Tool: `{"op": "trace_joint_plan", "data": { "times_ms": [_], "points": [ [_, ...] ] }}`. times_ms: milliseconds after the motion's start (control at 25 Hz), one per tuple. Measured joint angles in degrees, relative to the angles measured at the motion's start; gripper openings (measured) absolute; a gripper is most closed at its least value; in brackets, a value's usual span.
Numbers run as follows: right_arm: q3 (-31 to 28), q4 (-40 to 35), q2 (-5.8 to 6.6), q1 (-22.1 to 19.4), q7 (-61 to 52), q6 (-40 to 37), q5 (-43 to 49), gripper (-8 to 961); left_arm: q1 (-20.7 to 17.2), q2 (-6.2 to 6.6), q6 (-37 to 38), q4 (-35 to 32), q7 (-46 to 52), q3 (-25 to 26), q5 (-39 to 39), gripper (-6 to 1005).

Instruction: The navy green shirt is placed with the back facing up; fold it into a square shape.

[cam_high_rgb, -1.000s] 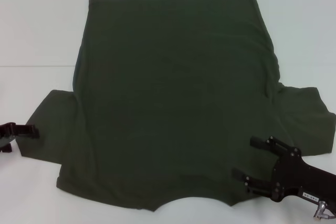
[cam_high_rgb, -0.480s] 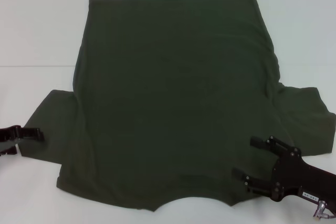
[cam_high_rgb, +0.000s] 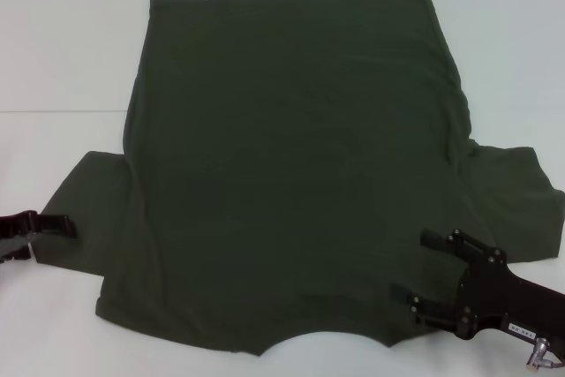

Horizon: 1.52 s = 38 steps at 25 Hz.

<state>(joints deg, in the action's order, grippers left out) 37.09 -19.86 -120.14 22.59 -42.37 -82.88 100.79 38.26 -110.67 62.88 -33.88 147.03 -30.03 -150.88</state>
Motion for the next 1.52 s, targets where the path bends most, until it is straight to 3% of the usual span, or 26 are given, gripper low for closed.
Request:
{"op": "trace_joint_plan", "data": {
  "times_ms": [1200, 1320, 1520],
  "points": [
    [0.00, 0.00, -0.09, 0.04, 0.00, 0.09, -0.13, 929, 2.20, -1.69, 0.82, -0.22, 0.04, -0.03, 0.06, 876],
    [0.00, 0.00, -0.09, 0.03, 0.00, 0.06, -0.16, 928, 2.20, -1.69, 0.66, -0.59, 0.02, -0.58, -0.26, 680],
    [0.00, 0.00, -0.09, -0.08, 0.00, -0.08, -0.17, 928, 1.89, -2.08, 0.22, -1.93, -0.01, -2.09, -0.38, 562]
  ]
}}
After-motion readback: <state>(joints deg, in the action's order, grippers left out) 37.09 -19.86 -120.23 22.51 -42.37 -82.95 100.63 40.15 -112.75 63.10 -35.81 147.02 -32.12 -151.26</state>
